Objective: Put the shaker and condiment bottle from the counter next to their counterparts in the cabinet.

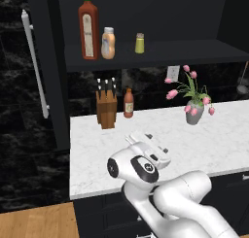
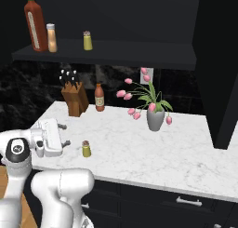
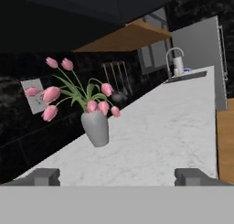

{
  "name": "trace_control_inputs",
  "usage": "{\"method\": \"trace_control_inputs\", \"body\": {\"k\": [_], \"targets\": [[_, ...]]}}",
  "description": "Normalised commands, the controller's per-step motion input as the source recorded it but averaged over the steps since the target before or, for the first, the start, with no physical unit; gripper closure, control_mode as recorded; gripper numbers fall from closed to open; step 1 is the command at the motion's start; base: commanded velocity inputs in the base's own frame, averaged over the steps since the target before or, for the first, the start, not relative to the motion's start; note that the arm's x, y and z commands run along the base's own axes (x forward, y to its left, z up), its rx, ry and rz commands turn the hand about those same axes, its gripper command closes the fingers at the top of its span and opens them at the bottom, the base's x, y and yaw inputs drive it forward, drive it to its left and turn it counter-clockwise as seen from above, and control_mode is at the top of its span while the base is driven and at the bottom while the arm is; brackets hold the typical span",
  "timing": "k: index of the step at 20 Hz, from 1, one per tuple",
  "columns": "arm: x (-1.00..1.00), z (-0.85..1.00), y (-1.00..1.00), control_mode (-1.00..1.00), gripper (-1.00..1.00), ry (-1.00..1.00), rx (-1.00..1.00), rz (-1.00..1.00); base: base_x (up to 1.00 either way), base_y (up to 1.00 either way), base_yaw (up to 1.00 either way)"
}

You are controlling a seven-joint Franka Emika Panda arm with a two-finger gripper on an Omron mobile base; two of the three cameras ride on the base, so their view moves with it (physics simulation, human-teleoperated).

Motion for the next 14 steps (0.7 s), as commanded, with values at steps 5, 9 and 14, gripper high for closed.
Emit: {"method": "trace_control_inputs", "body": {"k": [5, 9, 14], "targets": [[0.00, -0.33, 0.00, -1.00, -1.00, 0.06, 0.00, -0.11, 0.00, 0.00, 0.00], [0.09, -0.29, 0.00, -1.00, -1.00, 0.10, 0.00, -0.08, 0.00, 0.00, 0.00], [0.12, -0.38, 0.00, -1.00, -1.00, 0.11, -0.01, -0.07, 0.00, 0.00, 0.00]]}}
